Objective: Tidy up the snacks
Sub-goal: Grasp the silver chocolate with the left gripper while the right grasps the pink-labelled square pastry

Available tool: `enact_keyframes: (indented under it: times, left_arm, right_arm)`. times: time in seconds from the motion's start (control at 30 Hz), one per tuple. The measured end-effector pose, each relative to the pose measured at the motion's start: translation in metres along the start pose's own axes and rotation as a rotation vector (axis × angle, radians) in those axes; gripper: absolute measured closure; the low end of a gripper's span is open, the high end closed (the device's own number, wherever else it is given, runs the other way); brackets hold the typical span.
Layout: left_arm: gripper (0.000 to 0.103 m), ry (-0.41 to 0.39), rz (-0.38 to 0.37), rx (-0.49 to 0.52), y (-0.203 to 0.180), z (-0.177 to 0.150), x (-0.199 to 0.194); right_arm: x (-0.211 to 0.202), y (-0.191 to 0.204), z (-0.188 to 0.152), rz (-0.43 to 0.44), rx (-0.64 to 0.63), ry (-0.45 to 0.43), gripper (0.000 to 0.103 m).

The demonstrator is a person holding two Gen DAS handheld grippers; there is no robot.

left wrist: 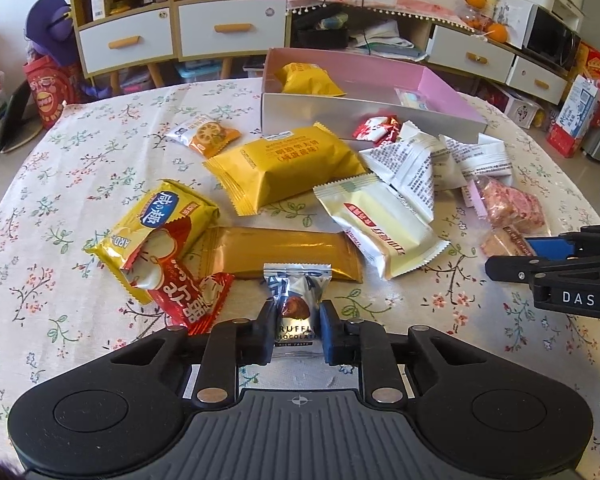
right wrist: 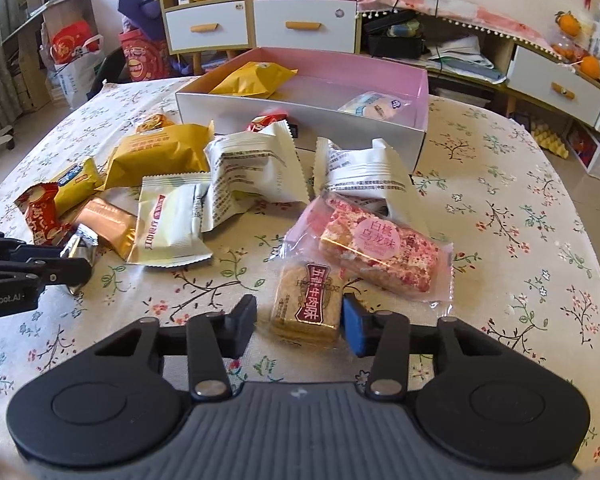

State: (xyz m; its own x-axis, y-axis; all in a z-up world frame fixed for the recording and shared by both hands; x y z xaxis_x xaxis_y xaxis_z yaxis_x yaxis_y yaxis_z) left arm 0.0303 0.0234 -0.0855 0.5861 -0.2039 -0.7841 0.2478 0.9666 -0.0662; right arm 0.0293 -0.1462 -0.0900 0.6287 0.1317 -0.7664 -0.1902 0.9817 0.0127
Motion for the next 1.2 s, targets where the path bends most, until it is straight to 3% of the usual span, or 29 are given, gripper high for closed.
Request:
enact_keyframes:
  times: [0.6,0.7,0.9,0.97,1.1,1.2]
  left_arm:
    - [0.084,-0.028,-0.060,0.007,-0.018,0.018,-0.015]
    - [0.084,-0.042,-0.069,0.003,-0.023,0.026,-0.019]
    - [0.084,-0.050,-0.076,-0.009,-0.027,0.037,-0.019]
    - [0.084,-0.043,-0.083,-0.007,-0.029,0.038,-0.018]
    - [0.084,-0.020,-0.094,0.018,-0.036,0.033,-0.014]
    - [0.084,-0.005,-0.098,0.028,-0.039,0.029,-0.012]
  right_arm:
    - [-0.014,0.013,0.016,0.032,-0.015,-0.024,0.069]
    - [-0.017,0.014,0.024,0.047,-0.006,-0.034,0.089]
    - [-0.018,0.007,0.039,0.058,0.036,-0.025,0.086]
    - [-0.017,0.001,0.040,0.074,0.059,-0.002,0.083]
    - [-0.017,-0.011,0.035,0.065,0.110,0.029,0.047]
    - [-0.012,-0.019,0.030,0.071,0.136,0.072,0.044]
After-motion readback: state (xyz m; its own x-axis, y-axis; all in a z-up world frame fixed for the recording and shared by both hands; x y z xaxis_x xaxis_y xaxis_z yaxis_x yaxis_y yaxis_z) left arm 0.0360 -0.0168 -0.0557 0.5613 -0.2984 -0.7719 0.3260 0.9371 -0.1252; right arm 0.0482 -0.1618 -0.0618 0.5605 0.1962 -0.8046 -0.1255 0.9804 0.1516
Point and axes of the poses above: each gripper's, at about its wrist camera, not at the fingertips, and x roughly the way its jaws point, y to its left, z to its top, the point moved 5 cm from there along x, roughly the way its jaws point, and after that the axes turned 1 degree about y, right-handed, at the moved point
